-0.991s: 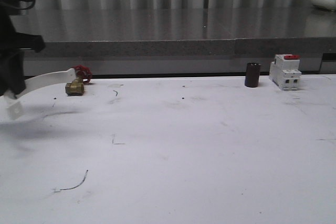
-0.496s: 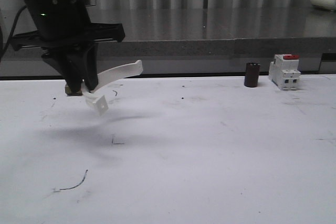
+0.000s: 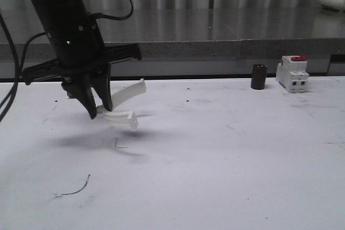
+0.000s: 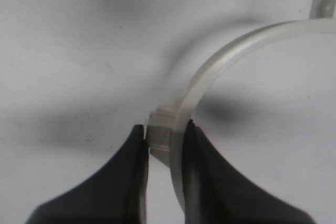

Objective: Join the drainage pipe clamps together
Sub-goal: 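Lift the clamp half with the left gripper and carry it toward the table center, then lower the clamp half onto the table and open the left gripper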

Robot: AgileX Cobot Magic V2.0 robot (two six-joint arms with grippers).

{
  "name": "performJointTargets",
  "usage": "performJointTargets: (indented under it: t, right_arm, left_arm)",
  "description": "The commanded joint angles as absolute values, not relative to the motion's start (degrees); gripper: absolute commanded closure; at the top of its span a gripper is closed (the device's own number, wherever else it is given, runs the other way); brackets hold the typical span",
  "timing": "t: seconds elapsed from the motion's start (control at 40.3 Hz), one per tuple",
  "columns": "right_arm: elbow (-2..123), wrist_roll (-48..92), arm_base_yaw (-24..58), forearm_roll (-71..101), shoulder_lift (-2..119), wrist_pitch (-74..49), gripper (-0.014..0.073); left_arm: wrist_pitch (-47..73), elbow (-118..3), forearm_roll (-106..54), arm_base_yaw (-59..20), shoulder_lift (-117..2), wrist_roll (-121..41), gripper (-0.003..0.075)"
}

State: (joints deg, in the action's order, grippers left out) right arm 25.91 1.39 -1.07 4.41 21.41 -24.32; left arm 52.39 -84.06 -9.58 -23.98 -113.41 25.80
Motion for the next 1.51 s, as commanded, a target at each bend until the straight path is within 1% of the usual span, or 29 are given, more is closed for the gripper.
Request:
performJointTargets:
  t: [0.0,0.173,0.744,1.14,1.214,1.438,1.487]
  right_arm:
    - [28.0,1.7,-1.4,3.9,22.2,-20.1,-0.0056]
    - [28.0,1.7,-1.4,3.9,22.2,-20.1,-0.0056]
    - [28.0,1.7,-1.4,3.9,22.2,-20.1,-0.0056]
    - [28.0,1.7,-1.4,3.9,22.2,-20.1,-0.0056]
    - [28.0,1.7,-1.4,3.9,22.2,-20.1,-0.0056]
    - [28.0,1.7,-1.4,3.9,22.2,-20.1,-0.0056]
    - [28.0,1.7,-1.4,3.9,22.2,-20.1,-0.0056]
  left_arm:
    - [51.1,-85.8,-10.2,-24.7,-111.9,27.1,0.074]
    - [50.5,-85.8,-7.7,-24.8,-113.4,27.2,0.074]
    - [50.2,-85.8,-7.6,-24.8,-114.5,28.4,0.0736]
    - [50.4,-85.8,-9.9,-24.8,-114.5,28.4,0.0552]
    - [50.4,-85.8,-10.7,-24.9,-114.5,28.1,0.0499]
    - [51.2,-86.0,-10.7,-24.9,-113.8,28.0,0.0277]
    - [51.3,-86.1,-10.7,-24.9,-113.7,28.0,0.0245]
